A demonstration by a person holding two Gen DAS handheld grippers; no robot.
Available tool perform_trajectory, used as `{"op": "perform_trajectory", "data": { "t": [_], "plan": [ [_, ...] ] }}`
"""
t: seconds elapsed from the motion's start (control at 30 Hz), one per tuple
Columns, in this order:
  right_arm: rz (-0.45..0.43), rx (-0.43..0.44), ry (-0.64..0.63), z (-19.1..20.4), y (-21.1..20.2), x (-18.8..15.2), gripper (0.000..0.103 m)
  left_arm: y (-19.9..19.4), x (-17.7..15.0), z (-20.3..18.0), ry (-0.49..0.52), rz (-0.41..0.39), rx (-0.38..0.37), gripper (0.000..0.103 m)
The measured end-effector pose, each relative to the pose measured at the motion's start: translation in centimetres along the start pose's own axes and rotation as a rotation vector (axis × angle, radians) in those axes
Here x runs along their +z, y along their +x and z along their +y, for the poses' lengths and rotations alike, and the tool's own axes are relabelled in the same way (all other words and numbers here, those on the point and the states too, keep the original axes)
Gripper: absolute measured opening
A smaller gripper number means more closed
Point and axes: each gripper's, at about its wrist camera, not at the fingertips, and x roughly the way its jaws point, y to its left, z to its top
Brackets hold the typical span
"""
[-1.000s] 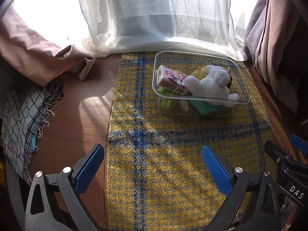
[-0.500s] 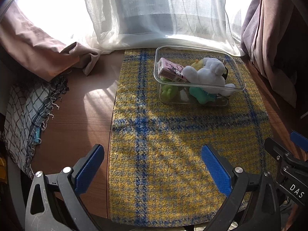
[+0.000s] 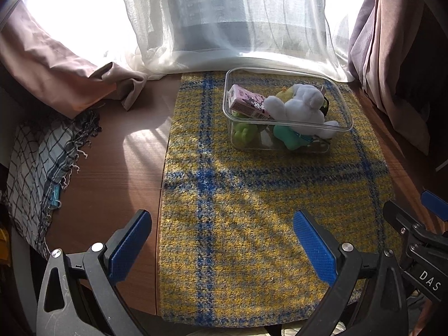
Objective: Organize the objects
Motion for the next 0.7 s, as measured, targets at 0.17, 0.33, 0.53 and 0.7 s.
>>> {"op": "perform_trajectory", "data": {
  "t": [0.17,0.33,0.53,0.7],
  "plan": [
    [0.005,-0.003,-0.006,0.08,-0.15,-0.09,0.082,-0.08,-0.07,0.04,0.004,-0.001,0.001,0.103],
    [0.011,-0.006,-0.011,0.15,-0.13,-0.07,0.082,-0.31,-0.14,-0.04,0.006,-0.008,0.002,0.103],
    [0.018,-0.014,-0.011,0.05,-0.03,-0.02,0.082,-0.35,-0.32,-0.21,0.005,-0.005,-0.002,0.103],
    [0.025,-0.014,-0.012,-0.01,-0.02,-0.08,0.082,-0.39,-0.39,-0.28,0.004,-0.002,-0.007,0.103]
  ]
}}
